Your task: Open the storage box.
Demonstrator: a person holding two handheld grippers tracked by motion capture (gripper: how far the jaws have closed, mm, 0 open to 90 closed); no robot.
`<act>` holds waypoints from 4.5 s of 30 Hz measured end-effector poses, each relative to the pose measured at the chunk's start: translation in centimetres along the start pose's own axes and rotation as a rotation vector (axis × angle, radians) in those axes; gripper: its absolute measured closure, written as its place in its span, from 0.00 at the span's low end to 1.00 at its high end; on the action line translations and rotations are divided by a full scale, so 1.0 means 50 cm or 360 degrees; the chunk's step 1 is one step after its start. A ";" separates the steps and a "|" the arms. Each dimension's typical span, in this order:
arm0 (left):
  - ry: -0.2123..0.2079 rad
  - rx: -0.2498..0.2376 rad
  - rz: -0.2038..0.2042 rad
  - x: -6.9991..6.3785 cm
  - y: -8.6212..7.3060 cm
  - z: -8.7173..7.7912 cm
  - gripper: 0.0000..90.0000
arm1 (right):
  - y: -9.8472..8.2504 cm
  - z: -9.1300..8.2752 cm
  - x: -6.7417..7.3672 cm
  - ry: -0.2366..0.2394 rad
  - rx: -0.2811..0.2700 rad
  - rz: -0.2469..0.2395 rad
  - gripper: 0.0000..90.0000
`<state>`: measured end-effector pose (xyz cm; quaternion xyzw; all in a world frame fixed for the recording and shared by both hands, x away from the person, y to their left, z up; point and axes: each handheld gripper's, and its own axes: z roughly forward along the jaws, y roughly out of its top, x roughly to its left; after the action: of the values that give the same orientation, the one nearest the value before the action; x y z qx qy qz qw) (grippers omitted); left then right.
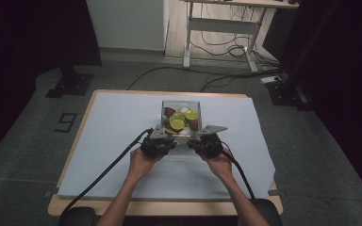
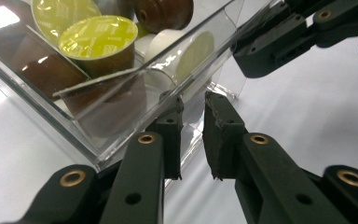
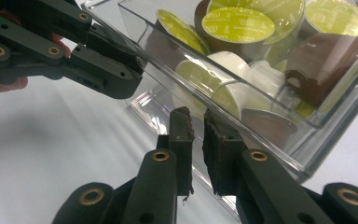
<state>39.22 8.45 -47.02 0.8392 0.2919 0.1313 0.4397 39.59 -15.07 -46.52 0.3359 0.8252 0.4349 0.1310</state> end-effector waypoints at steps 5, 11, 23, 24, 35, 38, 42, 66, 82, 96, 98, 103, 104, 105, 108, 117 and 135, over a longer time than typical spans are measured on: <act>0.0015 -0.0012 0.0011 -0.002 -0.001 0.001 0.87 | 0.000 0.000 -0.001 0.0009 -0.0004 0.0002 0.90; 0.0015 -0.0012 0.0022 -0.007 -0.001 -0.002 0.87 | 0.000 -0.001 -0.002 0.0034 -0.0010 -0.0010 0.90; -0.0027 -0.0004 0.0019 -0.018 -0.007 -0.014 0.88 | -0.001 -0.013 0.015 0.0050 0.0015 -0.0058 0.89; -0.0027 -0.0003 0.0017 -0.019 -0.007 -0.014 0.88 | -0.001 -0.013 0.016 0.0047 0.0016 -0.0055 0.89; -0.0033 -0.0001 0.0038 -0.034 -0.014 -0.023 0.88 | -0.007 -0.023 0.034 0.0041 0.0047 -0.0096 0.88; -0.0041 0.0002 0.0046 -0.039 -0.016 -0.027 0.88 | -0.008 -0.025 0.039 0.0039 0.0050 -0.0102 0.88; -0.0050 0.0002 0.0054 -0.048 -0.021 -0.031 0.87 | -0.012 -0.029 0.049 0.0048 0.0061 -0.0125 0.87; -0.0060 0.0023 0.0061 -0.098 -0.044 -0.056 0.85 | -0.037 -0.058 0.098 0.0056 0.0086 -0.0203 0.87; -0.0121 0.0013 0.0076 -0.124 -0.061 -0.071 0.83 | -0.056 -0.075 0.122 0.0119 0.0072 -0.0211 0.86; -0.0058 0.0010 0.0099 -0.154 -0.075 -0.084 0.83 | -0.068 -0.089 0.149 0.0084 0.0089 -0.0249 0.86; -0.0043 0.0008 0.0109 -0.159 -0.076 -0.087 0.83 | -0.070 -0.090 0.152 0.0079 0.0089 -0.0248 0.86; -0.0040 0.0004 0.0107 -0.167 -0.081 -0.092 0.83 | -0.075 -0.095 0.161 0.0071 0.0089 -0.0256 0.86; -0.0039 0.0001 0.0101 -0.169 -0.083 -0.093 0.83 | -0.076 -0.096 0.162 0.0072 0.0088 -0.0257 0.86; -0.0038 -0.0002 0.0098 -0.170 -0.084 -0.094 0.83 | -0.077 -0.097 0.164 0.0072 0.0090 -0.0256 0.86; -0.0044 -0.0006 0.0093 -0.174 -0.087 -0.097 0.83 | -0.079 -0.100 0.168 0.0074 0.0090 -0.0261 0.86; -0.0038 -0.0004 0.0105 -0.191 -0.093 -0.104 0.83 | -0.087 -0.109 0.179 0.0091 0.0101 -0.0281 0.86; -0.0057 -0.0028 0.0067 -0.174 -0.106 -0.140 0.81 | -0.089 -0.118 0.173 0.0153 0.0133 -0.0369 0.77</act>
<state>26.98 10.18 -46.97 0.8435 0.2650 0.1279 0.4493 28.25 -14.77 -45.97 0.2223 0.8811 0.3978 0.1267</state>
